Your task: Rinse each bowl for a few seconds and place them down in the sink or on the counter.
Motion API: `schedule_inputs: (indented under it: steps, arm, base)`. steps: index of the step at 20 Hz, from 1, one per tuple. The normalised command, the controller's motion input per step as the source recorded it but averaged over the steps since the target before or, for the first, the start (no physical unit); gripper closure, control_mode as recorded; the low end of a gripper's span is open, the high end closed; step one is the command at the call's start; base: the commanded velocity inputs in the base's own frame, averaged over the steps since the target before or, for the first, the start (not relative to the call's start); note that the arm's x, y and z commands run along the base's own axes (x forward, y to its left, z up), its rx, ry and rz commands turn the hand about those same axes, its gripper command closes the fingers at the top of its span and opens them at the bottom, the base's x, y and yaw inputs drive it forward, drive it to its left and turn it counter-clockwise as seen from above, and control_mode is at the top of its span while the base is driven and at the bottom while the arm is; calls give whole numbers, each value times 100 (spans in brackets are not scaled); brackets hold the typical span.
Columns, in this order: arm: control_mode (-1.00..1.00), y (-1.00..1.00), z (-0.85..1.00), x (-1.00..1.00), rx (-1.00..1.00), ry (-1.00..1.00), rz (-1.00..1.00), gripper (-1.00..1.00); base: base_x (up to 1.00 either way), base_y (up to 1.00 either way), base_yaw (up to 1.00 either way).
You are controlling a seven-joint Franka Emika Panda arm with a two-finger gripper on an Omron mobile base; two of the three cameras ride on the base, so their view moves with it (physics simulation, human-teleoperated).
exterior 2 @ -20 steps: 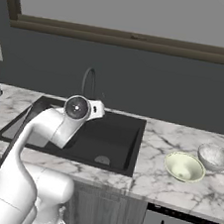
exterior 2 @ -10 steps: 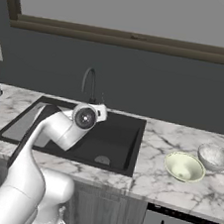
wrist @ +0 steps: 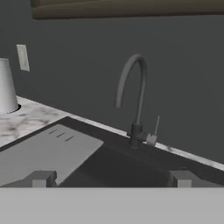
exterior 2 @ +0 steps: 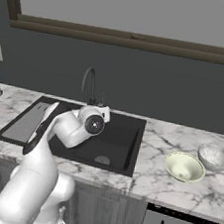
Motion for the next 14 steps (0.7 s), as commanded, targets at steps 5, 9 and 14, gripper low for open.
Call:
schedule_inputs:
  steps: [5, 9, 14]
  arm:
    - [-100, 0, -8, 30, 6, -6, 4, -100]
    - [-100, 0, -8, 30, 4, -6, 3, -100]
    - [-100, 6, -9, 30, 2, -7, 0, -100]
  base:
    - [0, 0, 0]
    - [0, 0, 0]
    - [0, 0, 0]
